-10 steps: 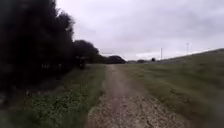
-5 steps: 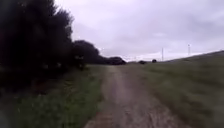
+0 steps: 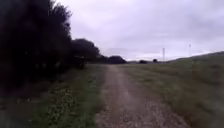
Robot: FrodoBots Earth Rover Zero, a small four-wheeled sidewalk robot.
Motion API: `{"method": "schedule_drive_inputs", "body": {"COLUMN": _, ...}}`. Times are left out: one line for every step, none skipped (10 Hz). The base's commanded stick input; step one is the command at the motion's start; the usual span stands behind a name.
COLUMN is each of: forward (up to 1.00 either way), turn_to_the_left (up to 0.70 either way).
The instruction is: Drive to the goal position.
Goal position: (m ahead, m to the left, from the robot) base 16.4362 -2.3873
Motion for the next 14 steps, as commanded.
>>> {"method": "schedule_drive_inputs", "body": {"forward": 0.70, "turn_to_the_left": -0.35}}
{"method": "schedule_drive_inputs", "body": {"forward": 0.70, "turn_to_the_left": -0.35}}
{"method": "schedule_drive_inputs", "body": {"forward": 0.70, "turn_to_the_left": -0.35}}
{"method": "schedule_drive_inputs", "body": {"forward": 0.70, "turn_to_the_left": -0.35}}
{"method": "schedule_drive_inputs", "body": {"forward": 0.70, "turn_to_the_left": 0.00}}
{"method": "schedule_drive_inputs", "body": {"forward": 0.70, "turn_to_the_left": 0.00}}
{"method": "schedule_drive_inputs", "body": {"forward": 0.70, "turn_to_the_left": 0.00}}
{"method": "schedule_drive_inputs", "body": {"forward": 0.70, "turn_to_the_left": 0.00}}
{"method": "schedule_drive_inputs", "body": {"forward": 0.70, "turn_to_the_left": 0.00}}
{"method": "schedule_drive_inputs", "body": {"forward": 0.70, "turn_to_the_left": 0.00}}
{"method": "schedule_drive_inputs", "body": {"forward": 0.70, "turn_to_the_left": 0.00}}
{"method": "schedule_drive_inputs", "body": {"forward": 0.70, "turn_to_the_left": 0.00}}
{"method": "schedule_drive_inputs", "body": {"forward": 0.70, "turn_to_the_left": 0.00}}
{"method": "schedule_drive_inputs", "body": {"forward": 0.70, "turn_to_the_left": 0.00}}
